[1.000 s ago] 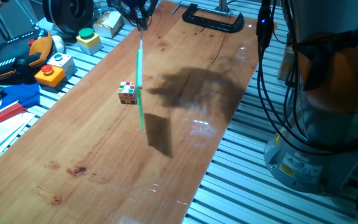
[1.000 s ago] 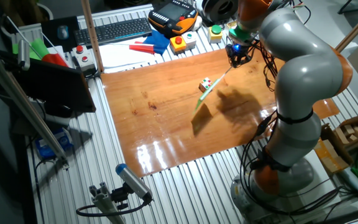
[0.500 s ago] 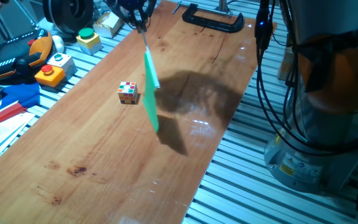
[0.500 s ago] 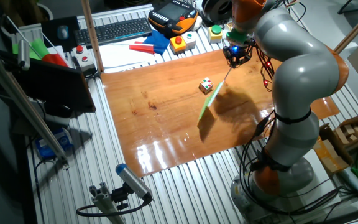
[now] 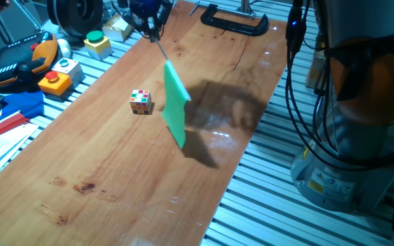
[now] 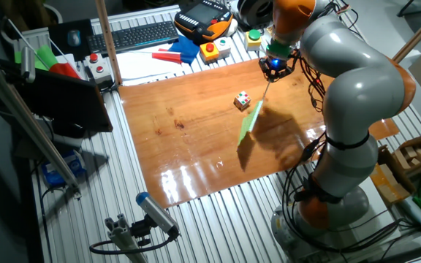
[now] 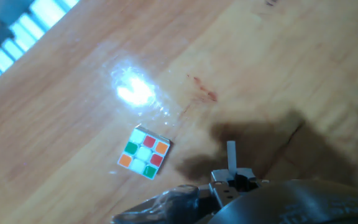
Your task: Wave the flag
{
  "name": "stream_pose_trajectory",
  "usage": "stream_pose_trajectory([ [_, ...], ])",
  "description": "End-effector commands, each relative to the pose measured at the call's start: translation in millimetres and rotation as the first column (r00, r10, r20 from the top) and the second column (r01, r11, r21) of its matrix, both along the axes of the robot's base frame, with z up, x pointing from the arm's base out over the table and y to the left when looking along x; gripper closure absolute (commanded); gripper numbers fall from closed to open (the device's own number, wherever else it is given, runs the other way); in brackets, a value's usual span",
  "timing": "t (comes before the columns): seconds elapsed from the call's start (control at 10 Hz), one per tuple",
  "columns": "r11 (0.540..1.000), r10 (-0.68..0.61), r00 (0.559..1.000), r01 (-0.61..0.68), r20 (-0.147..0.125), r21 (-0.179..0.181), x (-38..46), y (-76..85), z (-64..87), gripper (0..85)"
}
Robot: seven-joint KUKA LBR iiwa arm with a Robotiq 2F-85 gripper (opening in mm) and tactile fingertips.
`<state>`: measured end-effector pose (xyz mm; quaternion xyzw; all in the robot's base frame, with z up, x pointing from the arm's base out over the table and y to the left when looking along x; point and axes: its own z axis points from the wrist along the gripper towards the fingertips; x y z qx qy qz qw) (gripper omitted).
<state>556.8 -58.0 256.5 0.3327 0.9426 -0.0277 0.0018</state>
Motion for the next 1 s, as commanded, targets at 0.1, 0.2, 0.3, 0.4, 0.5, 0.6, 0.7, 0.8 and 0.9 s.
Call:
stream_pose_trajectory([
  [0.1, 0.997, 0.071, 0.997, -0.072, 0.037, 0.003, 2.6, 1.1, -2.6, 84.3],
  [0.2, 0.997, -0.083, 0.995, 0.083, 0.05, 0.006, 3.7, 1.4, -3.6, 84.3],
  [0.3, 0.983, -0.184, 0.982, 0.185, 0.052, -0.008, 4.0, 1.2, -3.4, 84.3],
  [0.4, 0.958, -0.285, 0.957, 0.286, 0.055, 0.003, 3.9, 1.2, -3.4, 84.3],
  [0.5, 0.932, -0.363, 0.93, 0.363, 0.049, 0.014, 4.3, 1.5, -4.4, 84.3],
  [0.6, 0.898, -0.439, 0.897, 0.439, 0.043, 0.023, 5.1, 1.6, -5.6, 84.3],
  [0.7, 0.867, -0.498, 0.866, 0.497, 0.041, 0.026, 5.2, 1.4, -5.8, 84.3],
  [0.8, 0.838, -0.546, 0.837, 0.545, 0.042, 0.027, 4.9, 1.5, -5.5, 84.3],
  [0.9, 0.805, -0.594, 0.803, 0.593, 0.045, 0.03, 4.9, 1.5, -5.6, 84.3],
])
